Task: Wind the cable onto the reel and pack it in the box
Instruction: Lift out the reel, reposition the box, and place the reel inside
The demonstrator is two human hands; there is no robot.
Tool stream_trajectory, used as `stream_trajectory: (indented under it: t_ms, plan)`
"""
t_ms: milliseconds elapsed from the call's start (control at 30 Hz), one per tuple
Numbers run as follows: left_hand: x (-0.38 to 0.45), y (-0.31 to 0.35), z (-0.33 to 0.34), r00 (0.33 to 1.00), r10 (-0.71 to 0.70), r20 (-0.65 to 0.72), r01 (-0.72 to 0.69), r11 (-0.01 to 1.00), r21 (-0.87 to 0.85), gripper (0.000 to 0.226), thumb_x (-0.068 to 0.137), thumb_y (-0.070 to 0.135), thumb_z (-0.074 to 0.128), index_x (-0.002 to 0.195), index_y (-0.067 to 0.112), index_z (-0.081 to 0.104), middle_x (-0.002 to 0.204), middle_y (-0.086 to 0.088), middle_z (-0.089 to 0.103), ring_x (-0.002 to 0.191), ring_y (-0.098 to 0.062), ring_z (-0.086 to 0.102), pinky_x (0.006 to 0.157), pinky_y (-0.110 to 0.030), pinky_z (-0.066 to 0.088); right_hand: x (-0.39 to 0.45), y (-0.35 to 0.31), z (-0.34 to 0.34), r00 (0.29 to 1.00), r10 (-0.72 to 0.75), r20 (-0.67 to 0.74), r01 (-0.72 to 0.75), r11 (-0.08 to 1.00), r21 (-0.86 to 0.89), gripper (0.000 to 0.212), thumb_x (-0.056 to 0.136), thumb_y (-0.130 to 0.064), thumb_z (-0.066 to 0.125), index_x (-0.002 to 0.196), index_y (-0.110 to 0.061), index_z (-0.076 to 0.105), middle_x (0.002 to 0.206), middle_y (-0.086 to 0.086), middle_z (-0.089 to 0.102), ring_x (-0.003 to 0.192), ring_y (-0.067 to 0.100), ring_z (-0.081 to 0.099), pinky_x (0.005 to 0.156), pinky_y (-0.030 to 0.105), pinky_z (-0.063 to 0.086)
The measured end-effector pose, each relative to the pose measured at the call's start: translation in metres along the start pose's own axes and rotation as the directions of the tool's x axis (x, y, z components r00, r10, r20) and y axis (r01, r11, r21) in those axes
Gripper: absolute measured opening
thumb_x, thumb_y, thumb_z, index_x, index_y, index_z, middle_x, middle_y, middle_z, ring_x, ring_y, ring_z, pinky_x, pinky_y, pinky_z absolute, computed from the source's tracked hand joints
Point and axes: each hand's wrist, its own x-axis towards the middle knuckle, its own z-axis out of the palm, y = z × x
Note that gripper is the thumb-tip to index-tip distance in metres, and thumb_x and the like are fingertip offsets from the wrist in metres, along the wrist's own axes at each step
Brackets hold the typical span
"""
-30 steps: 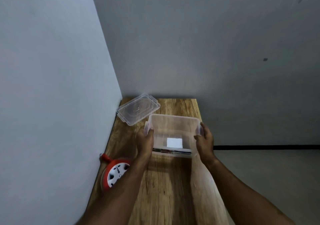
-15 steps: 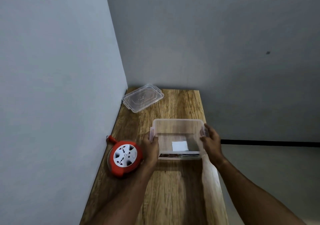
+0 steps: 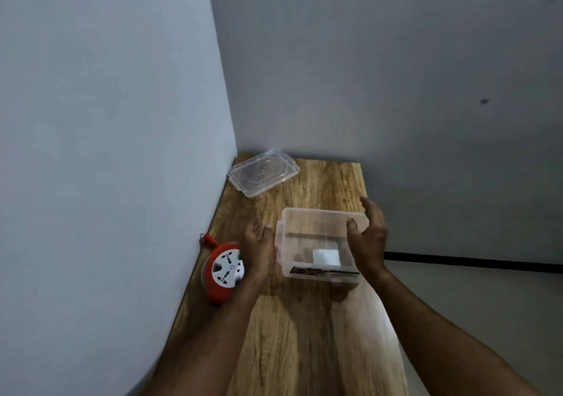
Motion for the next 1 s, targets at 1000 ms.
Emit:
stream_trajectory:
  t_ms: [1000]
  plan:
    - [-0.008,-0.082,-0.096,0.949,-0.155,-0.274,0.165,0.986,0.014,0.057,0.097,0.038,0.065,0.148,0.023,0.045,0.149,-0.003,0.052,0.132,-0.025,0.055,0.103,-0.045,0.053,-0.127,-0.054,0.184,0.771,0.239,0.59,-0.21,0.97,-0.118,0.049,0.099,-0.027,0.062,0.144,-0.012,0.048,0.143,0.008,0.053,0.132,0.024,0.05,0.099,0.031,0.042]
